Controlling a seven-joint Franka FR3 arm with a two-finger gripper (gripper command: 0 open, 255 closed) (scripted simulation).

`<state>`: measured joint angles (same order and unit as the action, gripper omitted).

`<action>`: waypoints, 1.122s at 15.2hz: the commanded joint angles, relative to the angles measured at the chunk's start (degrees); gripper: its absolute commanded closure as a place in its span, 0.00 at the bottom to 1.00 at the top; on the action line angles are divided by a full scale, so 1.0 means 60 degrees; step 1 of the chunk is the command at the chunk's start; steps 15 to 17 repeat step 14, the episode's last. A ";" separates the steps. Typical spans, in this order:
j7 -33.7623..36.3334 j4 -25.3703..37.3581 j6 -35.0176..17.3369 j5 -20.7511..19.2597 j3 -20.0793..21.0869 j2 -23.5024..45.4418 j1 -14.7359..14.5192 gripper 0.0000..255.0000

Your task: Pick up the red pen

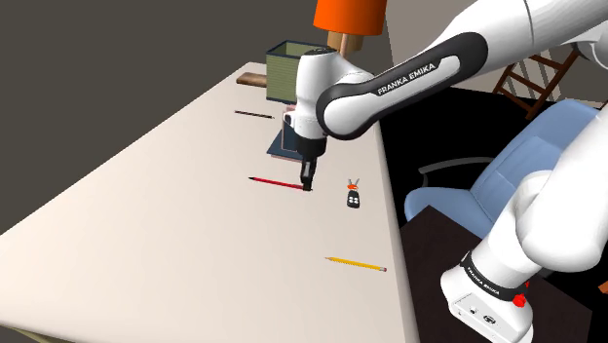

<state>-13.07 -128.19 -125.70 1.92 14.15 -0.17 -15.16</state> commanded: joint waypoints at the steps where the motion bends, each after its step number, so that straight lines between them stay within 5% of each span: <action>1: -0.0012 0.0140 0.0256 0.0029 0.0002 -0.0101 -0.0003 1.00; 17: -0.0092 0.0954 0.1676 0.0162 -0.0035 -0.0721 0.0015 1.00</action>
